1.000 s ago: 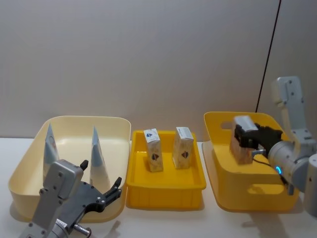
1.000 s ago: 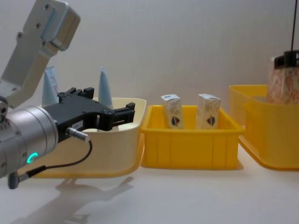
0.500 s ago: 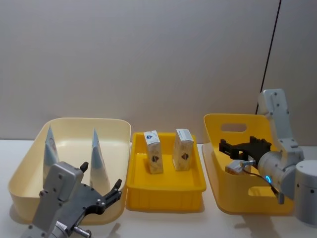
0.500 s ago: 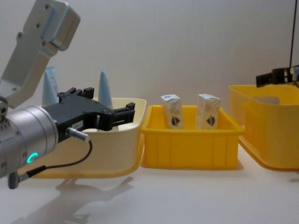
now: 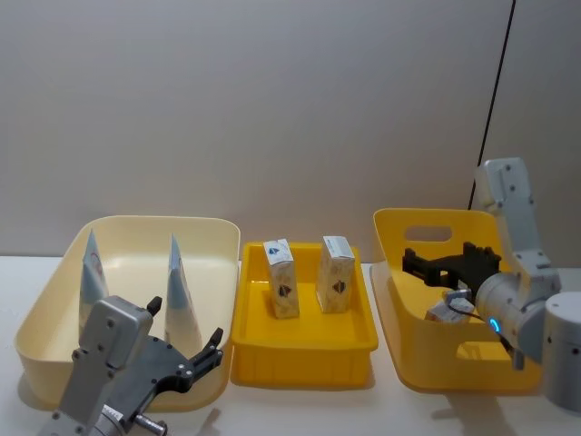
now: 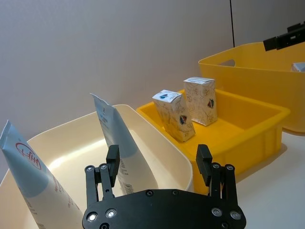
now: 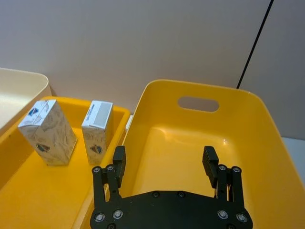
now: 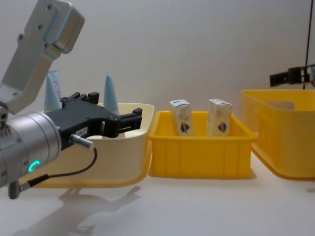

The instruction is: Bimanual collaborative sorting of washing and personal care products

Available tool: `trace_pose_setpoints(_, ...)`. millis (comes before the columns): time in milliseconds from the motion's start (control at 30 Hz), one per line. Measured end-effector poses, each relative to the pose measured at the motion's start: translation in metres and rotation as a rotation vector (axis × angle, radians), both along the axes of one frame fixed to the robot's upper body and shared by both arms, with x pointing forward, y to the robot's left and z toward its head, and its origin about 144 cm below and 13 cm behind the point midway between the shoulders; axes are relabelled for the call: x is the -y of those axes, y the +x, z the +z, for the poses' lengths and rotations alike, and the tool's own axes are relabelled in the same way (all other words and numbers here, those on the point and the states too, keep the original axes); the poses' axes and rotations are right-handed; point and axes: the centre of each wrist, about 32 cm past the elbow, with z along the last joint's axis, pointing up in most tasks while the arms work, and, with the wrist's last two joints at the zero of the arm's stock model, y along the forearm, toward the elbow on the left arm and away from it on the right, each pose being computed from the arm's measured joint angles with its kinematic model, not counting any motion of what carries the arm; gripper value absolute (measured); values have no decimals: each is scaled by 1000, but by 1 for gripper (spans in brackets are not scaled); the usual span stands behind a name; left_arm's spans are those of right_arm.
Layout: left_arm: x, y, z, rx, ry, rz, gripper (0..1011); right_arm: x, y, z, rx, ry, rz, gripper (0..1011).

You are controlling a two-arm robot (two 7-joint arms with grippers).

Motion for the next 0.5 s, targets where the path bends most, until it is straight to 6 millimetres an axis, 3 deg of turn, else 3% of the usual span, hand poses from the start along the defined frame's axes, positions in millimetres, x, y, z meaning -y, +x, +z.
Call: trace_pose_setpoints(500,0,2,2,-3,1,0,1003,8,-17,17,175,-13,-7,1001)
